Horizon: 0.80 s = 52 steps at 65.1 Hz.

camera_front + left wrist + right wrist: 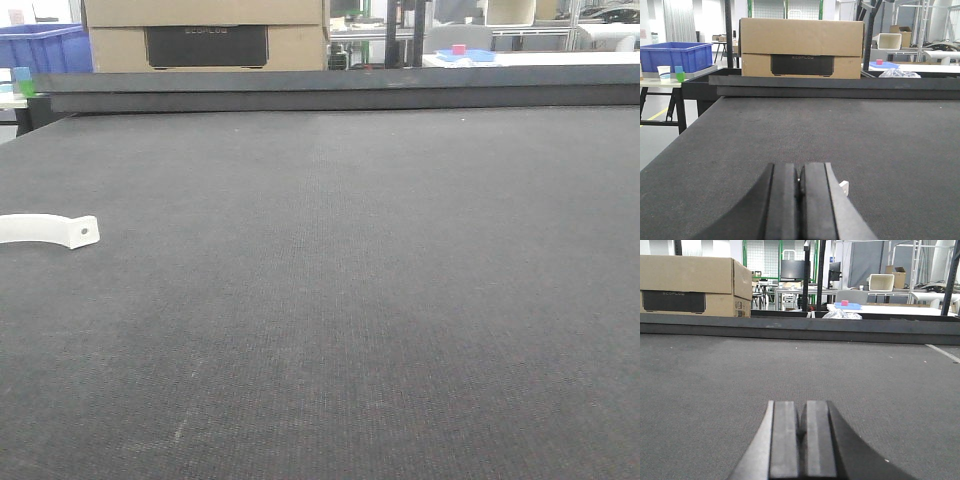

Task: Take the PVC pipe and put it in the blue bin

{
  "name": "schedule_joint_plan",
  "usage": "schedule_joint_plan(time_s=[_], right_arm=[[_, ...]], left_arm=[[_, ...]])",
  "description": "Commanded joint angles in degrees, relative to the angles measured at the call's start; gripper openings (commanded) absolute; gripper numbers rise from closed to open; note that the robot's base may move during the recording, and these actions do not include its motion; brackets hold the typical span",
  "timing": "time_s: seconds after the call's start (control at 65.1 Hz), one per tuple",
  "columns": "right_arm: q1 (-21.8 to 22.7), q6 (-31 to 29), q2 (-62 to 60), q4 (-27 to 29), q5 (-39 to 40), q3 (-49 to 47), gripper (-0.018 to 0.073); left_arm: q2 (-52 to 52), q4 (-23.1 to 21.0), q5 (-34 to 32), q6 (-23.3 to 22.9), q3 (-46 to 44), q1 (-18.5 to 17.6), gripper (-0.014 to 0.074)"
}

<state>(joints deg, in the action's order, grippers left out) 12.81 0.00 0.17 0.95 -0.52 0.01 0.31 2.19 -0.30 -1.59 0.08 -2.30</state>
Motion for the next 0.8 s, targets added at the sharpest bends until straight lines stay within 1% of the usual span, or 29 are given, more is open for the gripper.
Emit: schedule_joint_plan(time_s=[0.0,0.108,0.2,0.246,0.307,0.369,0.415,0.446,0.492,0.523,0.584,0.63,0.707,0.784], right_arm=[[0.1,0.0,-0.2,-0.3,1.0,0.0,-0.0162],[0.1,0.0,-0.2,-0.2,2.6,0.0,-0.0162],[0.1,0.0,-0.2,0.4,8.9,0.0,-0.0162],[0.1,0.0,-0.2,0.4,12.2,0.0,-0.0162],[0.1,-0.6,-0.2,0.4,15.2,0.0,-0.0162],[0.1,-0.6,-0.2,0.4,12.0,-1.1,-0.0162],[0.1,-0.6,-0.2,0.4,6.8,-4.4,-0.0162],[0.1,-0.6,-0.2,0.4,3.2,-6.6,-0.0162],[0.1,-0.6,-0.2,0.4,-2.5,-10.6,-0.0162],[0.1,-0.6,-0.2,0.4,-4.6,-12.5,-0.0162],[0.1,-0.6,2.1,0.4,-5.5,-15.7,-0.0162],[0.1,-0.6,4.4,0.4,-5.5,-17.5,-0.0162],[0.1,-0.6,9.1,1.9,-7.4,-20.9,-0.0162],[0.1,-0.6,14.8,2.8,-13.3,-24.8,-0.0162]], left_arm=[[-0.3,-0.1,-1.3,0.2,-0.1,-0.2,-0.0111],[-0.3,-0.1,-2.4,0.2,-0.1,-0.2,-0.0111],[-0.3,-0.4,-3.0,0.2,-0.1,-0.2,-0.0111],[-0.3,-0.5,-2.1,-0.1,-0.5,-0.2,-0.0111],[-0.3,-0.6,-0.2,-0.1,-3.2,-0.2,-0.0111],[-0.3,-0.5,2.3,-0.1,-7.4,-0.2,-0.0111],[-0.3,0.3,5.2,-0.1,-10.4,-0.2,-0.0111],[-0.2,1.1,7.4,-0.1,-13.2,-0.2,-0.0111],[1.5,3.5,11.7,-0.1,-17.1,-0.2,-0.0111],[2.9,4.7,14.4,-0.1,-19.3,-0.2,-0.0111],[6.6,7.7,17.5,-0.1,-23.6,-0.2,-0.0111],[10.2,8.7,18.7,-0.1,-26.6,-0.2,-0.0111],[16.4,8.5,20.4,-0.1,-31.0,-0.2,-0.0111],[23.0,7.0,24.2,-0.1,-36.0,-0.2,-0.0111]])
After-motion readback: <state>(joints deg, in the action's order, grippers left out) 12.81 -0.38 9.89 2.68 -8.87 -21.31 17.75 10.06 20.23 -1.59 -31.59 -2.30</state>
